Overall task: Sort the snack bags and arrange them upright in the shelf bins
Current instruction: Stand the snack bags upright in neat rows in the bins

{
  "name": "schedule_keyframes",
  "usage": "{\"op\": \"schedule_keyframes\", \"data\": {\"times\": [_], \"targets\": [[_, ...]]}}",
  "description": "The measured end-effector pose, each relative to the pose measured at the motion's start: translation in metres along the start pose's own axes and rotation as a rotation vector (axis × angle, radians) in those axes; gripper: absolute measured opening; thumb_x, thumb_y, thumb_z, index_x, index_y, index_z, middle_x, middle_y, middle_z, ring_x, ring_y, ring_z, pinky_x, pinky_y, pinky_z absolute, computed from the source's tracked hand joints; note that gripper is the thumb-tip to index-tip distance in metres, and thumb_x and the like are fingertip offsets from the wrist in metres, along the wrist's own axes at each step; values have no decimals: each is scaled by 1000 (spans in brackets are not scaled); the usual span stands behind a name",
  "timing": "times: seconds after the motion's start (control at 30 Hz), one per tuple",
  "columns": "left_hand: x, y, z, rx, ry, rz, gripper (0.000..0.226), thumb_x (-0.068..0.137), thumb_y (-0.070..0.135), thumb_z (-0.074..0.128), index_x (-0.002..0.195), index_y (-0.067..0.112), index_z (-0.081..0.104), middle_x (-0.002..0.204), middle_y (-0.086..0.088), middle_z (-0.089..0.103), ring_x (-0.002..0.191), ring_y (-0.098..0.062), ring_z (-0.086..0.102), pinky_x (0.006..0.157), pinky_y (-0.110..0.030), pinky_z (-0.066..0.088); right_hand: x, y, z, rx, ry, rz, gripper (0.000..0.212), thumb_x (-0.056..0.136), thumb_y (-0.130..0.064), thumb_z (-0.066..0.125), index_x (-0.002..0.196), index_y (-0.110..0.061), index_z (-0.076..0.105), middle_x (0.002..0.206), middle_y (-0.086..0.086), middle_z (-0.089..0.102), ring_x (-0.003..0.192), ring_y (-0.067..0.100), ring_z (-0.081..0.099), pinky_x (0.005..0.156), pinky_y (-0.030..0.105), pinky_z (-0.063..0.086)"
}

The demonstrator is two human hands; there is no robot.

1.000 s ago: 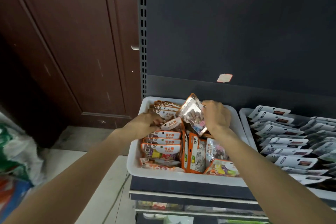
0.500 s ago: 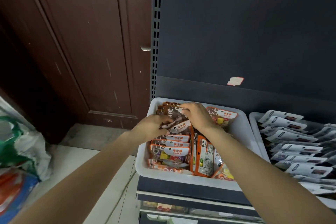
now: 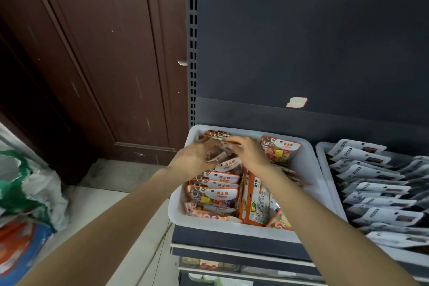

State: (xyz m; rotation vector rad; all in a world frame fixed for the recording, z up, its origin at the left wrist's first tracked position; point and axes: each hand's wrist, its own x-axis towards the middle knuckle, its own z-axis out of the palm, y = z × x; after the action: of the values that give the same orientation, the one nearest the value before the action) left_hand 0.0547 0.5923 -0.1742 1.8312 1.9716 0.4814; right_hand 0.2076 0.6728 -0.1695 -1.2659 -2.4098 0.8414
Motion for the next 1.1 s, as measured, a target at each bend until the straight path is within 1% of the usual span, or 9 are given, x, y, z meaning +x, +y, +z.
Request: {"op": "schedule_keyframes", "data": {"times": [0.13,0.2,0.37,0.5,0.6,0.7,0.87,1.0,1.1], "targets": [[17,28,14,70,88,86,44,90,31,60,132,27,48,137,1,44,127,-22,42,100,-35,39,-26,48,-39,-55,40,139,33,95,-14,53,127,-20,58,127,4,60,119,22,54,96,30,41],[27,46,25,90,93,149,43,91,31,59,132,23,50,134,-1,46,127,-21,39,102,-36,36,-41,77,-55,-89,-16,250,33,93,-14,59,126,-19,59,127,0,61,117,17,56,97,25,40],[48,83,54,145,-134,181,45,94,32,54,138,26,43,145,-2,39,130,-24,40,108,-39,35,-60,121,-73,-154,-158,316,42,82,-17,73,123,-16,62,122,5,64,112,18,60,99,30,44],[57,91,67,162,-199,163,40,93,36,55,132,28,49,136,-1,49,123,-23,48,105,-41,39,-52,128,-76,-434,-176,263,33,91,-23,60,124,-29,59,122,1,62,111,22,58,90,31,47],[57,87,67,115,-190,193,28,91,31,59,120,29,59,130,4,52,118,-17,51,104,-38,41,-41,126,-78,-614,-79,204,27,97,-24,47,118,-32,63,121,4,62,109,26,59,86,34,45],[53,85,69,121,-204,233,24,91,25,59,114,29,64,130,6,53,113,-13,53,102,-35,42,-34,128,-80,-611,-28,148,24,96,-24,50,112,-32,66,117,2,64,106,25,60,86,35,48],[53,87,77,197,-140,230,21,91,28,60,111,27,66,131,10,48,118,-11,48,113,-38,26,-32,129,-77,-572,-14,140,24,96,-23,49,111,-31,66,116,0,65,105,23,61,87,36,49],[56,94,75,91,-39,168,16,93,22,57,107,19,66,135,5,44,117,-15,51,106,-32,39,-34,128,-82,-456,205,195,25,97,-17,48,112,-22,67,115,2,67,103,25,62,83,34,48],[61,97,69,29,75,35,18,97,19,49,112,14,59,128,-6,55,111,-21,59,92,-29,50,-33,131,-87,-421,197,228,24,96,-12,50,110,-19,67,112,7,68,102,27,62,81,35,50]]}}
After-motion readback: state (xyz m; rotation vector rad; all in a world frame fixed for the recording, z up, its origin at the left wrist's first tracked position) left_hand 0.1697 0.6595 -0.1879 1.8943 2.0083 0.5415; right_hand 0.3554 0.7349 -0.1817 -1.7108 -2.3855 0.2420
